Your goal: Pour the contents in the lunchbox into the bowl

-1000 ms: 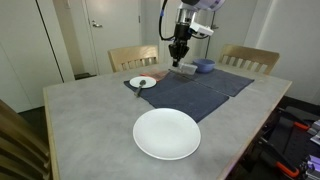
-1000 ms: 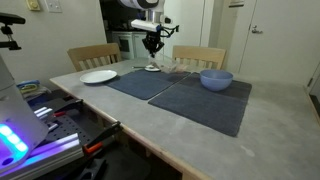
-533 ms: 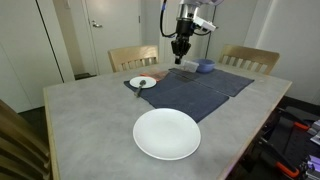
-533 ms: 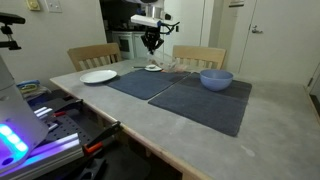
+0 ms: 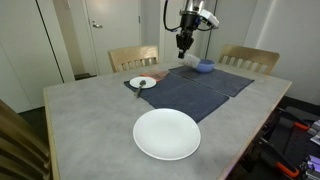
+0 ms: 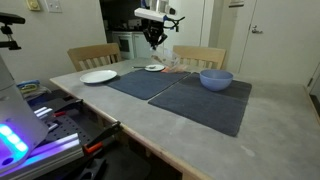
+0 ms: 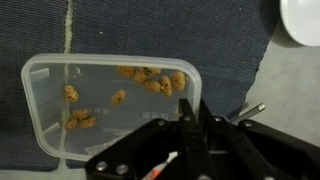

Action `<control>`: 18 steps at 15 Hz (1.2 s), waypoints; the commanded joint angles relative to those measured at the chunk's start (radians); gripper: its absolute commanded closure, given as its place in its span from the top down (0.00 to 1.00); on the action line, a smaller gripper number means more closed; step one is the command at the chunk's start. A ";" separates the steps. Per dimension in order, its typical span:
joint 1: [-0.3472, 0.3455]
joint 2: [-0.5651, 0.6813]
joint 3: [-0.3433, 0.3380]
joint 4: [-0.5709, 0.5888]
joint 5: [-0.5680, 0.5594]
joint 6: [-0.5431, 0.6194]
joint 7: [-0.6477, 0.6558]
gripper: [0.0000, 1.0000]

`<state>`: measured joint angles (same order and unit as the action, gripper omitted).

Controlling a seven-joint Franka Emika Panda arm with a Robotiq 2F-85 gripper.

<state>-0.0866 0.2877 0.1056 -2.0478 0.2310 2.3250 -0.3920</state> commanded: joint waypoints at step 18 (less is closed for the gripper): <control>-0.039 -0.018 -0.025 0.081 0.148 -0.179 -0.189 0.02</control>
<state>-0.1349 0.2660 0.0925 -1.9764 0.3770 2.1578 -0.5796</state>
